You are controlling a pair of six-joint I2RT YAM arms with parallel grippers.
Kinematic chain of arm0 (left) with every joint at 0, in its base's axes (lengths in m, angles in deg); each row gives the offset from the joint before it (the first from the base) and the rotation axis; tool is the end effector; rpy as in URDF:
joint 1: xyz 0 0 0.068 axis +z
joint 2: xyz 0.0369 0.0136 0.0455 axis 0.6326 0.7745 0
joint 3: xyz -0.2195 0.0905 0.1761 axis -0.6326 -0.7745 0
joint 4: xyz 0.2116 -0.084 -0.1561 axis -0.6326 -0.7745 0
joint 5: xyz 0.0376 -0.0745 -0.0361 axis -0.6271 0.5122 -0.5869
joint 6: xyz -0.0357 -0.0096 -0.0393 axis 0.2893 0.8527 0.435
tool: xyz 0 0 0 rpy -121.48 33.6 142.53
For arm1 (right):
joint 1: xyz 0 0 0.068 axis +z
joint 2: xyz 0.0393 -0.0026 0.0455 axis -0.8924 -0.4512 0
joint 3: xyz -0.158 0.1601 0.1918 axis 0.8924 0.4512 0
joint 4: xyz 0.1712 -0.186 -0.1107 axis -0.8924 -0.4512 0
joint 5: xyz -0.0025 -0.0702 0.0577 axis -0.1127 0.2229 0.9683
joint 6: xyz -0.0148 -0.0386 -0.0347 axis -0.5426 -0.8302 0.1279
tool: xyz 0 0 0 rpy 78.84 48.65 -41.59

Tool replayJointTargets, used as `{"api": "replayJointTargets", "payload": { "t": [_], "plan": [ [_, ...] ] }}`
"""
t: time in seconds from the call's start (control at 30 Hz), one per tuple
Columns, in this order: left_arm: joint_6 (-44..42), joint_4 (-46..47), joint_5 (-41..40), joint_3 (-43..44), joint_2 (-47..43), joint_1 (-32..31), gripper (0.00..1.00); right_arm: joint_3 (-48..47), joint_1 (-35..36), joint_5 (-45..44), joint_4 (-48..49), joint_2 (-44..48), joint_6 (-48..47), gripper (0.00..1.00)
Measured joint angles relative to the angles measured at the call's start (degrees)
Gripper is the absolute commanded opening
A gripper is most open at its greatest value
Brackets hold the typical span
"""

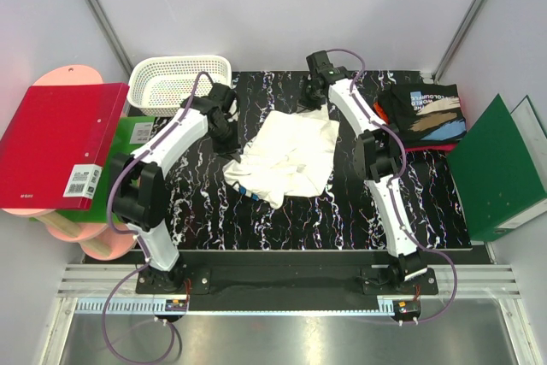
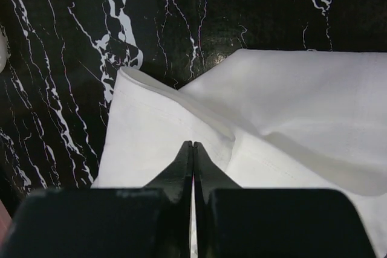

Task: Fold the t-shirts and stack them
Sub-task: Flatten out the tshirt

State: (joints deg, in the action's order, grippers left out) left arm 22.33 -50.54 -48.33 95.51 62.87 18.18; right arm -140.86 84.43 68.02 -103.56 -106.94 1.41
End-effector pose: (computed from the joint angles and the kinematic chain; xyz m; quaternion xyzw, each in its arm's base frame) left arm 0.3468 -0.1396 0.2779 -0.0220 0.9843 -0.1340 0.1128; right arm 0.5496 0.2197 0.2167 0.0473 0.9505 0.1947 0.2376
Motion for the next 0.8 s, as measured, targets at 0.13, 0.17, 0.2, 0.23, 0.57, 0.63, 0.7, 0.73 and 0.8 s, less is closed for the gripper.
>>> {"api": "replayJointTargets", "payload": {
  "t": [0.13, 0.17, 0.2, 0.23, 0.57, 0.63, 0.7, 0.73, 0.8],
  "plan": [
    [0.0, -0.5, -0.3, 1.1, 1.1, 0.0, 0.00, -0.4, -0.5, 1.3, 0.0, -1.0, -0.1, 0.34],
    [0.0, -0.7, -0.4, 1.3, 1.4, 0.0, 0.00, -0.4, -0.6, 1.5, -0.1, -1.2, 0.0, 0.43],
    [0.0, -0.9, -0.5, 1.5, 1.6, 0.0, 0.00, -0.3, -0.7, 1.7, -0.2, -1.3, 0.1, 0.49],
    [0.0, -1.1, -0.6, 1.7, 1.8, 0.0, 0.00, 0.1, -0.8, 1.9, -0.3, -1.4, 0.0, 0.54],
    [0.0, -1.4, -0.7, 2.5, 2.6, 0.0, 0.00, 4.9, -2.9, 2.3, -0.6, -1.3, -0.6, 0.58],
    [0.0, -1.5, -0.7, 2.5, 2.7, 0.0, 0.00, 4.9, -2.9, 2.3, -0.5, -1.3, -0.6, 0.57],
    [0.0, -1.5, -0.7, 2.5, 2.7, 0.0, 0.00, 4.9, -2.9, 2.4, -0.5, -1.3, -0.5, 0.57],
    [0.0, -1.5, -0.7, 2.5, 2.7, 0.0, 0.00, 4.9, -2.9, 2.5, -0.5, -1.3, -0.5, 0.57],
    [0.0, -1.5, -0.7, 2.5, 2.7, 0.0, 0.00, 4.8, -2.9, 2.9, -0.5, -1.3, -0.5, 0.57]
  ]
}}
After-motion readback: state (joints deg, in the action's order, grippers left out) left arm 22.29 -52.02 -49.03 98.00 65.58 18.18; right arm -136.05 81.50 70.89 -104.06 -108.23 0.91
